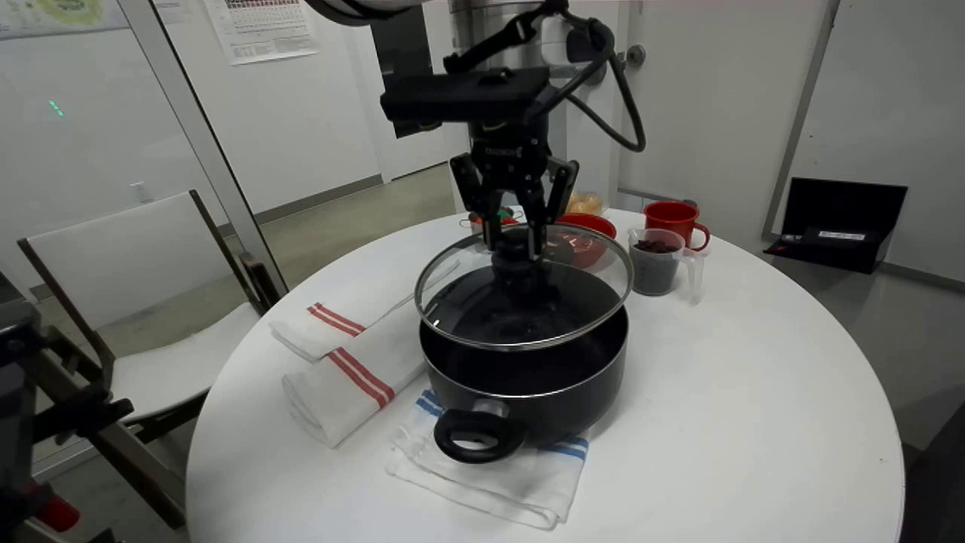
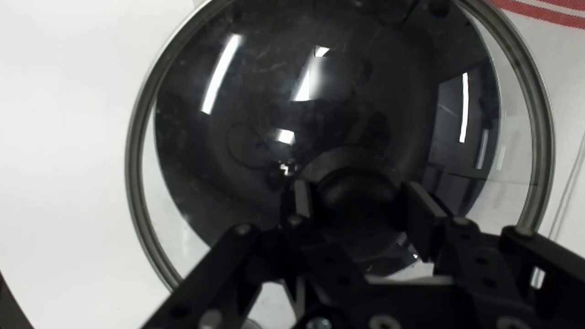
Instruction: Put the glass lid on the black pot
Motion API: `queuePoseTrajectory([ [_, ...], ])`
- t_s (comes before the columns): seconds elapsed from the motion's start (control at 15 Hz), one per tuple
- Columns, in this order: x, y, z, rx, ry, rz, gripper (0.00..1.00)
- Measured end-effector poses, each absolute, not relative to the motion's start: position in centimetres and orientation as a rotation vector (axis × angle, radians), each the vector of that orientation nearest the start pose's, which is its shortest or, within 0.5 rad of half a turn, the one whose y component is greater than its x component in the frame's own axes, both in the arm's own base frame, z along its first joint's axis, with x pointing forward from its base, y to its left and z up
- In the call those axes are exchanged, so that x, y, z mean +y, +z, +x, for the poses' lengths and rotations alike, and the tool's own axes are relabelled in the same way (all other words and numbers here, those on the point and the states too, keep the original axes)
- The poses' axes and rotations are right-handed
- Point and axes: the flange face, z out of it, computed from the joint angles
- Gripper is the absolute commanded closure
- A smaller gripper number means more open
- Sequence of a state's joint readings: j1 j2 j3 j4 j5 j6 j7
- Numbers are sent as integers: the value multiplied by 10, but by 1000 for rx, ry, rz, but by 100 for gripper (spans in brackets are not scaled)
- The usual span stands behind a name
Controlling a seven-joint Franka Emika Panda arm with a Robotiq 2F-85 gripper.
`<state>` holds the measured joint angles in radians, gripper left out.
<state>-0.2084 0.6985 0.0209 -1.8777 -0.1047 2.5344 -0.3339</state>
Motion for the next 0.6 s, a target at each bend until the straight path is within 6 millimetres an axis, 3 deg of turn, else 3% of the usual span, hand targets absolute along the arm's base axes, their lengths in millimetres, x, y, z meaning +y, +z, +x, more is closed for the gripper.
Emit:
queuePoseTrajectory([
  [0.6, -122, 110, 610, -335, 130, -3139, 75],
])
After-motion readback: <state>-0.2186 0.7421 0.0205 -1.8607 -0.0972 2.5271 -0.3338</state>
